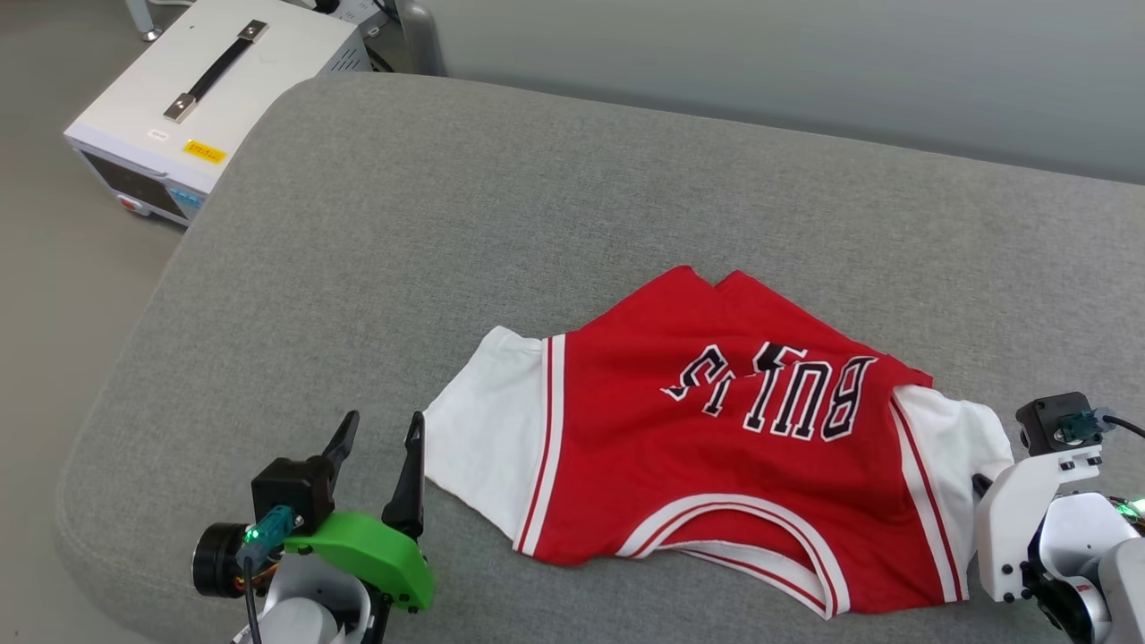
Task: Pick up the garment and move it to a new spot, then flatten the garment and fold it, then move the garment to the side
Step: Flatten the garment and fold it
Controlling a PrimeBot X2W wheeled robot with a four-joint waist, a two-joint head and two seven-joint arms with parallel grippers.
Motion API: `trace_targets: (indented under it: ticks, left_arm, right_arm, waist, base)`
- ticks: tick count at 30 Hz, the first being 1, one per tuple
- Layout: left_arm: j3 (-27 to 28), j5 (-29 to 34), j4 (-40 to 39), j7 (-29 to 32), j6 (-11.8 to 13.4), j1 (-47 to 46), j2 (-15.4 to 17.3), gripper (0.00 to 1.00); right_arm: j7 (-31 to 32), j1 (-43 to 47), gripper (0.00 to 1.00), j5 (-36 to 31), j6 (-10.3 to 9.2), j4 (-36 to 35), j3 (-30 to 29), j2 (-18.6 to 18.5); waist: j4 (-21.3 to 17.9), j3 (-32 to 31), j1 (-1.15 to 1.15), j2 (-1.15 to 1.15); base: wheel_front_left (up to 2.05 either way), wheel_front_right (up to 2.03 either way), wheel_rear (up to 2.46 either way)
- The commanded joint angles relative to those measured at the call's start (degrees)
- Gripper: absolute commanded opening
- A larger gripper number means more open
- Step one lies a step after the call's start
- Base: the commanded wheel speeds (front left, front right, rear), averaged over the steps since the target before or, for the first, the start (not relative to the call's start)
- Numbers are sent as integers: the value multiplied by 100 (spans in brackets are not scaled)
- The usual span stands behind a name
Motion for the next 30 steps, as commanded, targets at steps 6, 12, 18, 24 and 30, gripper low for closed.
trace_targets:
  ticks: [6,12,18,24,30]
  left_arm:
    - [13,-78,7,1,65,86,71,100]
    - [-58,-87,36,27,52,118,84,100]
    - [-152,-85,90,33,34,50,56,100]
    - [-229,-98,218,10,-7,-37,38,100]
    - [-270,-119,344,-17,-30,-51,60,100]
  right_arm:
    - [-11,32,0,-106,0,27,-89,-290]
    - [293,244,0,-152,0,-231,-551,-652]
    - [503,510,0,-215,0,-249,-1068,-911]
    - [235,500,100,-363,0,-3,-1451,-792]
    - [-531,387,100,-475,0,40,-1498,-561]
  waist:
    - [-342,-195,0,0]
    - [-597,-273,0,0]
    - [-674,-151,0,0]
    - [-651,-51,0,0]
    - [-690,-165,0,0]
  base:
    - [0,0,0]
    - [0,0,0]
    - [0,0,0]
    - [0,0,0]
    - [0,0,0]
